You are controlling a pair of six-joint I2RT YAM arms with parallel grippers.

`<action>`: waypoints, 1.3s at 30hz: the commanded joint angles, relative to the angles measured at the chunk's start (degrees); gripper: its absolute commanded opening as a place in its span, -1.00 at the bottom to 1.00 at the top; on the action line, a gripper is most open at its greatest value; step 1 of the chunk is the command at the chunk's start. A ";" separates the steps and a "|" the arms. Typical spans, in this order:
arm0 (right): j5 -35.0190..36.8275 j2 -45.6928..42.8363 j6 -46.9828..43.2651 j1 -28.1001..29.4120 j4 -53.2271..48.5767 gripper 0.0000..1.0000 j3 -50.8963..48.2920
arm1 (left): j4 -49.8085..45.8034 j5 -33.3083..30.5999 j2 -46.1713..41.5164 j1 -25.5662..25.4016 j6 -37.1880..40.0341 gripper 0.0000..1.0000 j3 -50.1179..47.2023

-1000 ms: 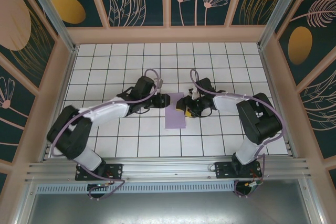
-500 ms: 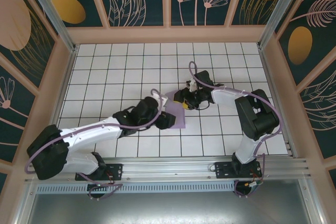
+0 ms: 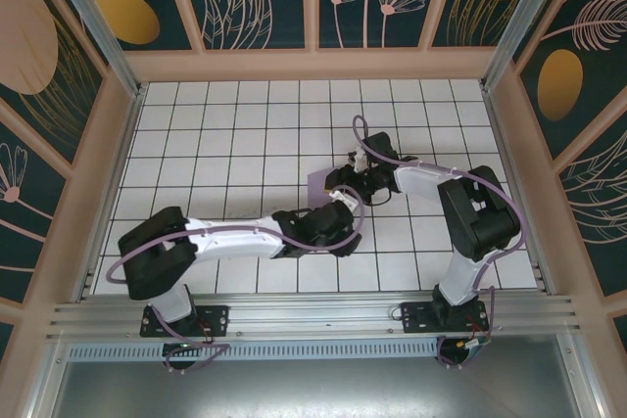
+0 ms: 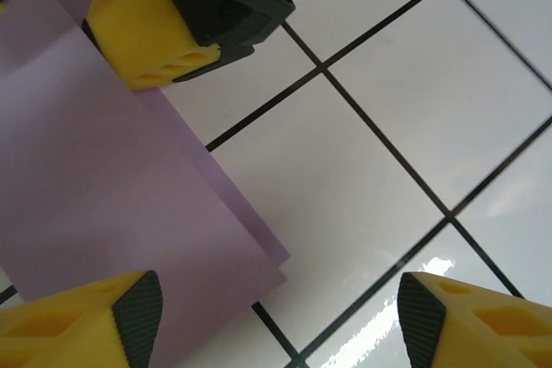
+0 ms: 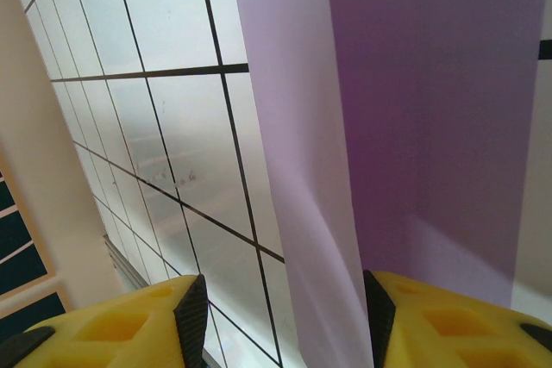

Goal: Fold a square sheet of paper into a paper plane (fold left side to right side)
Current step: Fold the triangle a second time at the center of the table.

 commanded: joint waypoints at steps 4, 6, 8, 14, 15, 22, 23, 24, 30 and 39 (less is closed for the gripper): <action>-0.87 -0.33 -0.35 -0.01 -0.18 0.04 -0.53 | -6.26 -10.47 6.37 -2.12 0.33 0.53 5.64; -0.82 -0.43 -0.43 0.09 -0.32 0.04 -0.62 | -7.28 -12.20 7.41 -2.20 0.37 0.54 5.97; -0.75 -0.43 -0.51 0.06 -0.46 0.04 -0.48 | -8.08 -13.50 8.27 -2.24 0.53 0.53 6.47; -0.12 -0.47 -0.85 0.11 -1.18 0.04 -0.33 | -8.46 -14.32 8.77 -2.39 2.40 0.37 6.74; 0.17 -0.47 -1.06 0.05 -1.46 0.04 -0.16 | -8.54 -14.33 8.52 -2.39 2.44 0.28 6.49; 1.64 -0.86 -1.89 -0.01 -2.83 0.05 0.51 | -8.99 -15.88 6.70 -2.42 3.18 -0.65 5.20; 1.86 -1.01 -2.14 -0.02 -3.04 0.06 0.69 | -8.91 -16.03 6.61 -2.39 3.30 -0.75 5.03; 2.05 -1.06 -2.42 0.00 -3.17 0.07 0.89 | -8.78 -16.05 6.50 -2.39 3.38 -0.82 4.81; 4.84 -4.33 -4.34 -0.49 -2.40 0.17 2.13 | -7.24 -12.69 4.51 -1.56 2.88 -1.00 3.32; 11.63 -16.58 -4.78 -3.29 -0.12 0.45 -1.25 | 2.04 4.50 -5.37 6.37 0.74 -1.00 -4.41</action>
